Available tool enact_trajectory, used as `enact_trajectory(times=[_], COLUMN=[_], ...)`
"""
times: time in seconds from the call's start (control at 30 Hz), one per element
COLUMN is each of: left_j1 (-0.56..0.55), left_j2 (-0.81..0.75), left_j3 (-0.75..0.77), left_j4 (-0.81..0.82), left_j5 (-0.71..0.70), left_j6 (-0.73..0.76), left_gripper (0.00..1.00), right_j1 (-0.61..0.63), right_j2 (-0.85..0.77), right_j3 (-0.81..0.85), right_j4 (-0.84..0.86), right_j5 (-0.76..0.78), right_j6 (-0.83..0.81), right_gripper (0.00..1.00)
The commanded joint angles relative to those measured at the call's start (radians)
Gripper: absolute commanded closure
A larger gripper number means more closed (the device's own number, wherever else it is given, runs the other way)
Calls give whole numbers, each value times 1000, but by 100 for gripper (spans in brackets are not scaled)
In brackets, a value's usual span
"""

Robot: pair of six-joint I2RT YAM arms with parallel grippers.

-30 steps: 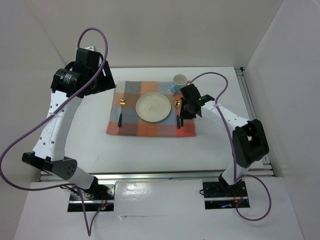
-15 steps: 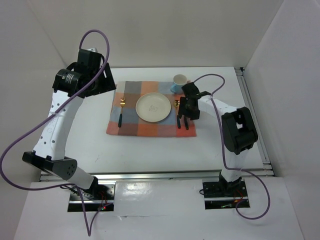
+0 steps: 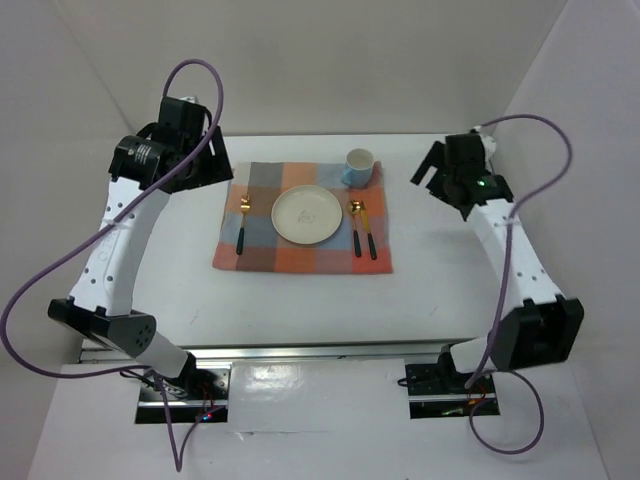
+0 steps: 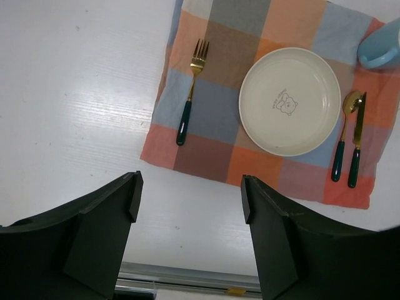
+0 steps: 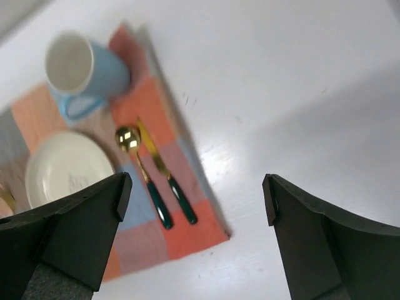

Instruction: Set the dinner table for one person

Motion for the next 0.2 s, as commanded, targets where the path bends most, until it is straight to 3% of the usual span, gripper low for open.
enact_trajectory(times=[0.0, 0.17], left_j1=[12, 12], left_j2=[10, 1], left_j3=[48, 18], left_j4=[5, 67], left_j5=[-5, 5], left_j6=[25, 34], left_gripper=[18, 18], right_j1=[-65, -119], right_j2=[-106, -219], right_j3=[-48, -101], right_j4=[-63, -54], right_j5=[91, 140], right_j6=[36, 13], right_gripper=[0, 0])
